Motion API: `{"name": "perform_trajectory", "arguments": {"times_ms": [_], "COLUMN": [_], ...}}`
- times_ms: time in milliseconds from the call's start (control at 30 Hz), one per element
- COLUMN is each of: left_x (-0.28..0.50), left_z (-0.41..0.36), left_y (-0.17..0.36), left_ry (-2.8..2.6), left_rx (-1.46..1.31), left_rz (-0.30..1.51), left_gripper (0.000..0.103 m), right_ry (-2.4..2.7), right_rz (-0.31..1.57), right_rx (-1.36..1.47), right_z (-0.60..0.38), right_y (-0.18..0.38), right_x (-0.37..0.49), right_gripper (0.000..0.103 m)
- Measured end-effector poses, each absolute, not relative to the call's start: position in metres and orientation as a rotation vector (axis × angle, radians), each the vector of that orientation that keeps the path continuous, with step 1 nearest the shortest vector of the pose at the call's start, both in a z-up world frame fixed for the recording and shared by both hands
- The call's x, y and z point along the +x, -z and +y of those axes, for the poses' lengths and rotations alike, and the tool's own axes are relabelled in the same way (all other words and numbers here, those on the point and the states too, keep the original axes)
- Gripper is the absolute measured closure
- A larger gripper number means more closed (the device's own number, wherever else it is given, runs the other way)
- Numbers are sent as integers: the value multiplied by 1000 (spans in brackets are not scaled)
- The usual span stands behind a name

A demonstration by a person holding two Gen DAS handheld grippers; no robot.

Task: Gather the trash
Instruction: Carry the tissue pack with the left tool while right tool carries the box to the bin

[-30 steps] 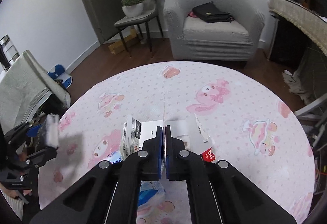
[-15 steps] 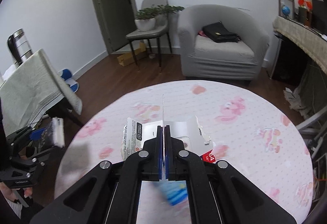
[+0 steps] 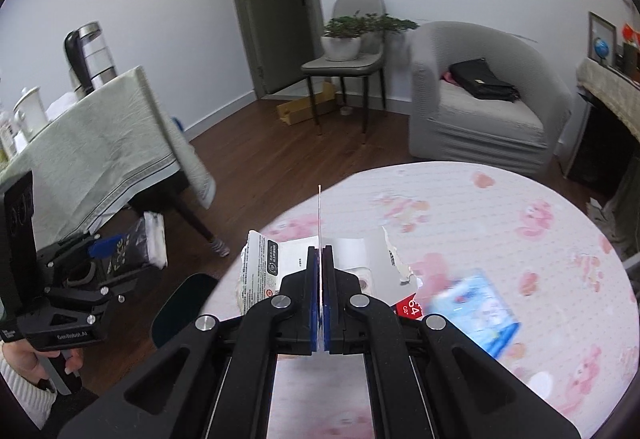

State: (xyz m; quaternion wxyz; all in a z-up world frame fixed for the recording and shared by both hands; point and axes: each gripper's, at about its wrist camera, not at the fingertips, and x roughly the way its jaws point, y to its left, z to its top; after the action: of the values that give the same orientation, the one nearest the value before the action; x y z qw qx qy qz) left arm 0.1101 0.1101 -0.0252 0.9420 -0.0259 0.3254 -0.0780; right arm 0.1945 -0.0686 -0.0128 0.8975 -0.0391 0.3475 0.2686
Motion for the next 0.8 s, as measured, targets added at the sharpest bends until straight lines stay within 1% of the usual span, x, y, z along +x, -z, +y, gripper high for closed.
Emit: {"name": "perform_trajectory", "arguments": {"times_ms": [300,567,800], "left_x": [93,85,83], "left_z": [151,179,211], "left_y": [31,50,77], "left_ry": [77,19,-32], "left_rx": [-92,-69,-68], "left_rz": [689,734,813], "left_gripper": [35,35,35], "right_ry": [-650,-748,-801], "right_rz": [720,690,722], "right_rx": [-100,-106,-119], "right_z": [-24,19,61], "right_y": [26,11,23], "right_x": [170,144,144], "right_gripper": [101,101,101]}}
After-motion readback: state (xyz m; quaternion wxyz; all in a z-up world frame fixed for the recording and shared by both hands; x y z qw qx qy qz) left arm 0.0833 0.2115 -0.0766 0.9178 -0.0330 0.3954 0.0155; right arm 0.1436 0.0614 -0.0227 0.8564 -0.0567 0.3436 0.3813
